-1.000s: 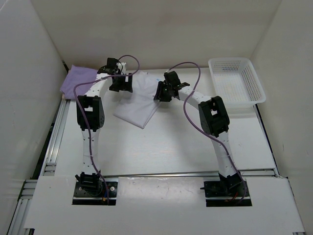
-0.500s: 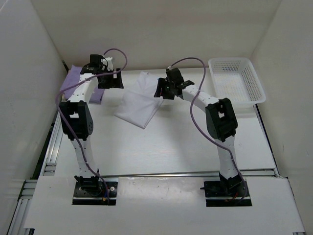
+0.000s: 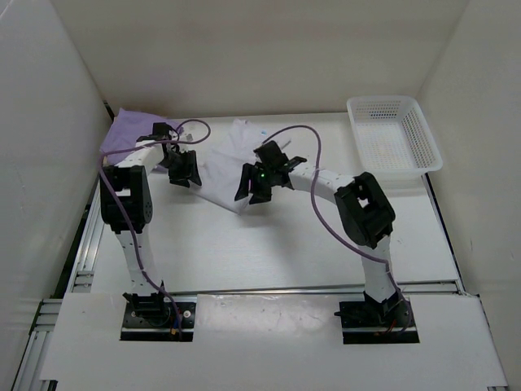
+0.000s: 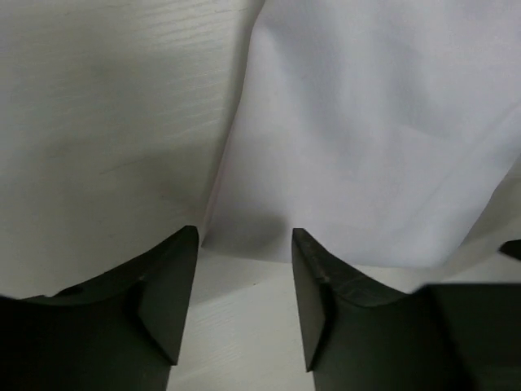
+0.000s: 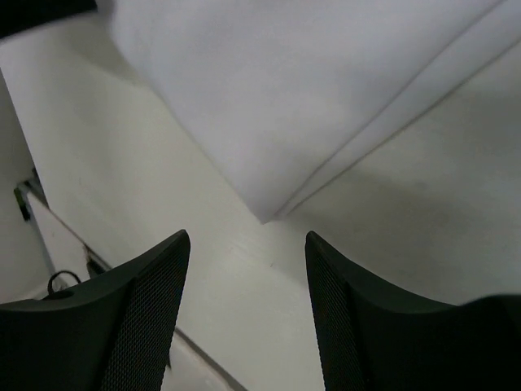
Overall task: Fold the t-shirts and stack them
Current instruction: Grab one side of the 2/3 rectangular tshirt with both arms
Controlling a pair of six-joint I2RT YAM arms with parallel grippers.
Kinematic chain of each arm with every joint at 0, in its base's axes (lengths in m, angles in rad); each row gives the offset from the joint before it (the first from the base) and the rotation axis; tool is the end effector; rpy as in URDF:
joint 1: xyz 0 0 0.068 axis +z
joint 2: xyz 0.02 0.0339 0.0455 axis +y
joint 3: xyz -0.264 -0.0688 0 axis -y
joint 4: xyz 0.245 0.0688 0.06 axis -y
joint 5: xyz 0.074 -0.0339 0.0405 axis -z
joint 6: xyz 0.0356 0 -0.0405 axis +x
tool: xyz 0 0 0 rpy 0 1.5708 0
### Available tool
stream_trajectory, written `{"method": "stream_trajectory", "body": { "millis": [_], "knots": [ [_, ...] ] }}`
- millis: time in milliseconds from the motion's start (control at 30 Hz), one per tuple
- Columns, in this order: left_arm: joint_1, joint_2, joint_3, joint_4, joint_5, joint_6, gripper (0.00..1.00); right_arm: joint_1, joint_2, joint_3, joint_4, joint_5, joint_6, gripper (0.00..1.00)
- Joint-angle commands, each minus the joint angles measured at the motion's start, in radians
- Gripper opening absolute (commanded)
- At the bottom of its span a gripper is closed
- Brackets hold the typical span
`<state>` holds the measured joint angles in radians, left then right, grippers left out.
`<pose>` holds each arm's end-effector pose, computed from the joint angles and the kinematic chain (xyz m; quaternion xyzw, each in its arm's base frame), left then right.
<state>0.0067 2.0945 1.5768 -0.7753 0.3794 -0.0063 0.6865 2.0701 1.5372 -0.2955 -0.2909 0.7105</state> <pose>0.4241 -0.0103 0.1700 0.0198 0.9728 -0.1867 0.1360 0.3501 0.3001 0.1928 -0.0415 0.9226 0.3342 0.1880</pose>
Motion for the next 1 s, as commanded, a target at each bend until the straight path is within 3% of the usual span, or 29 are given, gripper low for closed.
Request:
{"method": "stream_trajectory", "body": {
  "millis": [0, 333, 433, 567, 767, 900, 967],
  "knots": [
    [0.016, -0.019, 0.011, 0.019, 0.059, 0.006, 0.59, 0.028, 0.034, -0.009, 0.007, -0.091, 0.081, 0.63],
    [0.006, -0.028, -0.052, 0.019, 0.118, 0.006, 0.10, 0.028, 0.084, -0.031, -0.016, -0.103, 0.165, 0.62],
    [-0.004, -0.039, -0.090, 0.019, 0.145, 0.006, 0.10, 0.028, 0.111, -0.031, -0.016, -0.103, 0.175, 0.61],
    [-0.004, -0.088, -0.133, 0.019, 0.154, 0.006, 0.10, 0.028, 0.142, -0.008, -0.005, -0.119, 0.210, 0.29],
    [-0.004, -0.189, -0.204, 0.019, 0.154, 0.006, 0.10, 0.019, 0.058, -0.066, -0.005, -0.128, 0.161, 0.02],
    [-0.013, -0.252, -0.209, -0.092, 0.135, 0.006, 0.10, -0.002, -0.039, -0.127, -0.109, -0.188, 0.015, 0.00],
    [-0.033, -0.252, -0.195, -0.226, 0.095, 0.006, 0.10, -0.002, -0.094, -0.127, -0.178, -0.224, -0.104, 0.00]
  ]
}}
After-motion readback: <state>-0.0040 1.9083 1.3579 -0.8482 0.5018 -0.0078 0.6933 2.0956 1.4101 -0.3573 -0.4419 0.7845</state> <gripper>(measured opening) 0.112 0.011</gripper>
